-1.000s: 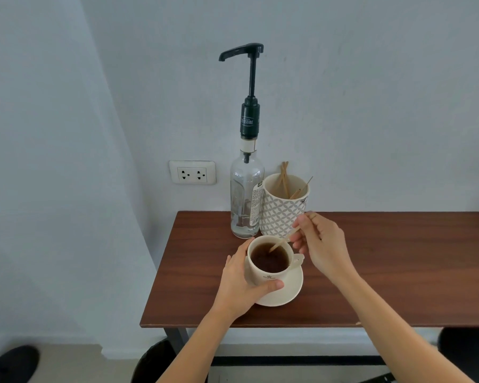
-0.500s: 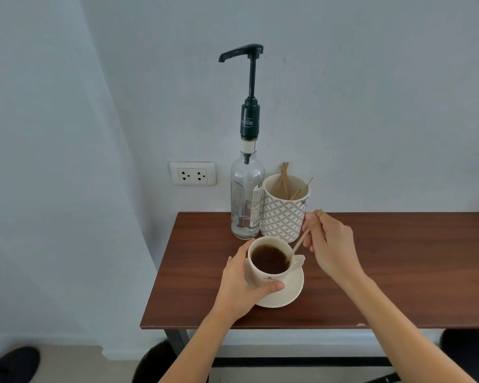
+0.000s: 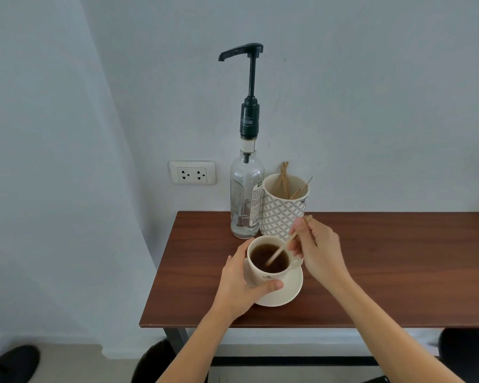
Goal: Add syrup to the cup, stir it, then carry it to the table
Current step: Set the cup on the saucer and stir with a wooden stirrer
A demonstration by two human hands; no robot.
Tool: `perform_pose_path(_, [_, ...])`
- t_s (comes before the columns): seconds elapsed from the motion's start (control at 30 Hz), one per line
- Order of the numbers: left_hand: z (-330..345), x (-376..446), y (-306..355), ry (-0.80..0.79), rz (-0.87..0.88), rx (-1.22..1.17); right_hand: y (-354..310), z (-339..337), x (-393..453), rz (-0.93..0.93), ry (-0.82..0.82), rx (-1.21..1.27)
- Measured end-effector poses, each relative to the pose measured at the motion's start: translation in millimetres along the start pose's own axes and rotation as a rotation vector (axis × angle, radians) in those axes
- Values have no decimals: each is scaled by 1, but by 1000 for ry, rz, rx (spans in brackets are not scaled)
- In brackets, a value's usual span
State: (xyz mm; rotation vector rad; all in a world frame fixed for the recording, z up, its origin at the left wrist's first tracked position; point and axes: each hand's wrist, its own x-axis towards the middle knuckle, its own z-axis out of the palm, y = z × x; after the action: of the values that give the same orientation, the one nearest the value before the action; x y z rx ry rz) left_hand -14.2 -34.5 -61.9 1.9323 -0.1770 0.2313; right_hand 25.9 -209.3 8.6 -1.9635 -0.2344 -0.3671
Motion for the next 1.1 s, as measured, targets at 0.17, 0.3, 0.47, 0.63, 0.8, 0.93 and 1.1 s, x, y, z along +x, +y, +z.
perform_pose_path(0.17, [0,0,0,5,-2,2,-4,-8,6,-120,100,-126])
perform_pose_path(0.3, [0,0,-1,3,1,6,-3,-5,2,-57,18,-57])
perform_pose_path(0.47, [0,0,-1,7,3,3,-3,-8,7,-71,102,-85])
perform_pose_path(0.63, [0,0,-2,3,1,1,-3,-8,7,-49,69,-78])
perform_pose_path(0.8, [0,0,-1,6,0,3,-3,-4,6,-26,10,-33])
perform_pose_path(0.93, [0,0,-1,7,-7,-2,-4,-7,10,-57,60,-139])
perform_pose_path(1.1, [1,-1,-1,6,-2,5,-5,-4,7,-22,49,-110])
